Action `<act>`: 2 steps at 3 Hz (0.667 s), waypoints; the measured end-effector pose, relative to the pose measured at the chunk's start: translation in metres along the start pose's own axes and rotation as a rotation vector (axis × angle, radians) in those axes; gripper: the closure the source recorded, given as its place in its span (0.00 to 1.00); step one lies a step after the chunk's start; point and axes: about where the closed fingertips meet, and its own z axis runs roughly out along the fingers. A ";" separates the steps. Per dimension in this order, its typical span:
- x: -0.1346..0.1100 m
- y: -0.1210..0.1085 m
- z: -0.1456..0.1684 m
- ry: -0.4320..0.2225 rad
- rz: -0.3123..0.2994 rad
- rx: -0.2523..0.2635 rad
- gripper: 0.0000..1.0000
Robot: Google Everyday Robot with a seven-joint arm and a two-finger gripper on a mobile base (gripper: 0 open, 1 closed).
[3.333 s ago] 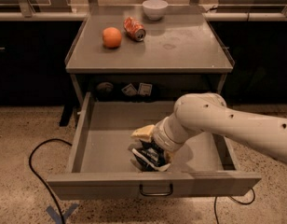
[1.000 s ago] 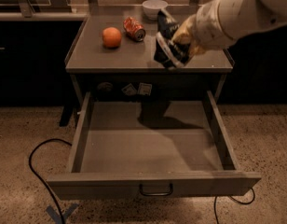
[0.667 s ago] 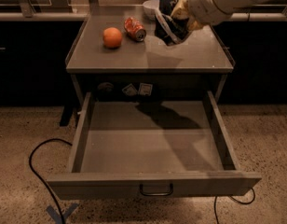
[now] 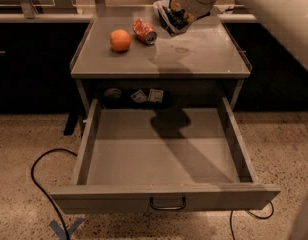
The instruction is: Pick blue chip bag from top drawer and place on counter
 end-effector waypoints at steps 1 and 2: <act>-0.010 0.022 0.058 -0.034 0.159 -0.089 1.00; -0.042 0.061 0.108 -0.143 0.363 -0.088 1.00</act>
Offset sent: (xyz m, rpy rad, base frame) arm 0.0436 -0.0282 -0.1980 0.5845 0.3844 -0.2867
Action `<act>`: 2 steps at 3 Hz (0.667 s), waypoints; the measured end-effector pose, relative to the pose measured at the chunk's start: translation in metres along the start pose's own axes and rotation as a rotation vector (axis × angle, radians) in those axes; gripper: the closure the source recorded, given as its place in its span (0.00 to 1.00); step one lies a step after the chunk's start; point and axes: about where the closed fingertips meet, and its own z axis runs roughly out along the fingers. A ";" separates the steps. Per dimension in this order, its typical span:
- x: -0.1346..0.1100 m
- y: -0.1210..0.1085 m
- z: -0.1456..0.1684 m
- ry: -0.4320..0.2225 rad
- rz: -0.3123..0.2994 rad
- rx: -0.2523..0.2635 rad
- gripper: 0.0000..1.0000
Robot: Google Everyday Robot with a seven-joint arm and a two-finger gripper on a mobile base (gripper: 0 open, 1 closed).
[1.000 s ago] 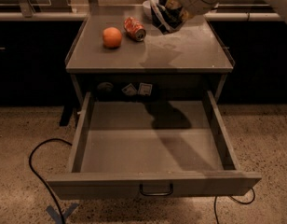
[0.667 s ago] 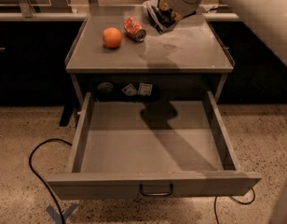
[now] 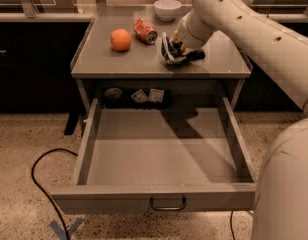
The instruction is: Pick blue chip bag from top drawer and place on counter
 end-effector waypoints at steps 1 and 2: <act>0.000 0.009 0.004 -0.026 0.039 0.005 1.00; -0.001 0.008 0.004 -0.024 0.034 0.004 1.00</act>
Offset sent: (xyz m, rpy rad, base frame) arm -0.0027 -0.0055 -0.0092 0.0483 0.0234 -0.0146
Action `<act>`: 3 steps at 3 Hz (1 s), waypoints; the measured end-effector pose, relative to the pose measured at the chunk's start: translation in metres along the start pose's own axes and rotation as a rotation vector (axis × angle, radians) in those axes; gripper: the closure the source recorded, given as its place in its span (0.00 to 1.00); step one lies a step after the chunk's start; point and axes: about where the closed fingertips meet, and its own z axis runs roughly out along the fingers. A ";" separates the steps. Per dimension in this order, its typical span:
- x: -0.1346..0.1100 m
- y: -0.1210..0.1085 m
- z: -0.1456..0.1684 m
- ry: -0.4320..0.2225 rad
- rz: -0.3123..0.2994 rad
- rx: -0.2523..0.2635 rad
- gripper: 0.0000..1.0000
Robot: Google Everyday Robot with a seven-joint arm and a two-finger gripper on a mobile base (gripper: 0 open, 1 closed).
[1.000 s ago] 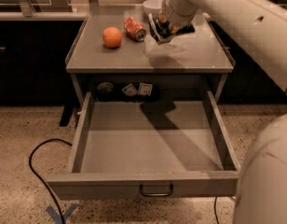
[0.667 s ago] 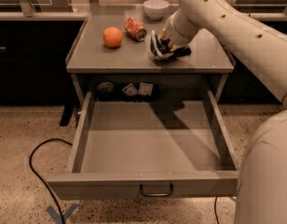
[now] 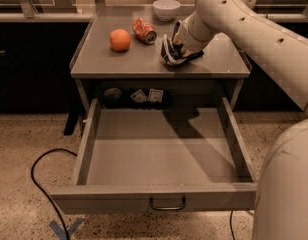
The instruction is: Pick blue chip bag from top drawer and place on counter
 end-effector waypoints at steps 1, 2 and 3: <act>0.000 0.000 0.000 0.000 0.000 0.000 0.81; 0.000 0.000 0.000 0.000 0.000 0.000 0.58; 0.000 0.000 0.000 0.000 0.000 0.000 0.34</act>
Offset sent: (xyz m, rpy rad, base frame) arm 0.0000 0.0000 0.0000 0.0000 0.0000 0.0000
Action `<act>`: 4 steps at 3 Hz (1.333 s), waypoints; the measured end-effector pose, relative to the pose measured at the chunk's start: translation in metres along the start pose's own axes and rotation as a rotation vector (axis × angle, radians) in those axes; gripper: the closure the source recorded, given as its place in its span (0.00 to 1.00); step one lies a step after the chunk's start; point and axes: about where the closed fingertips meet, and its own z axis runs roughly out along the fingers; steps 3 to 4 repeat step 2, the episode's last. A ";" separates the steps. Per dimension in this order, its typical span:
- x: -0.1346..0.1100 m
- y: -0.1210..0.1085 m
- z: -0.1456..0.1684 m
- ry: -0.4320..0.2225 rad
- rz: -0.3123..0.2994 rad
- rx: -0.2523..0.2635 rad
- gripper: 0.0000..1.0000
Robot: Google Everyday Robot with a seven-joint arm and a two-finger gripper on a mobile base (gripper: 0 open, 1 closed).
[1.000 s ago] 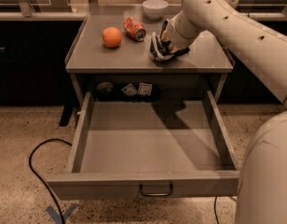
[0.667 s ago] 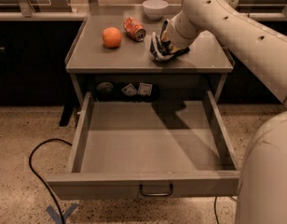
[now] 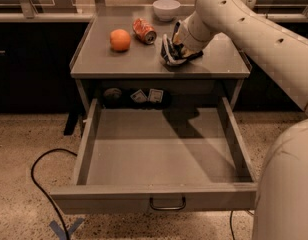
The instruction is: Pick blue chip bag from top drawer and place on counter
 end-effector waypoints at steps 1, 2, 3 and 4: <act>0.000 0.000 0.000 0.000 0.000 0.000 0.11; 0.000 0.000 0.000 0.000 0.000 0.000 0.00; 0.000 0.000 0.000 0.000 0.000 0.000 0.00; 0.000 0.000 0.000 0.000 0.000 0.000 0.00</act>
Offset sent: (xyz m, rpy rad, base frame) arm 0.0000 0.0000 0.0000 0.0000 0.0000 0.0000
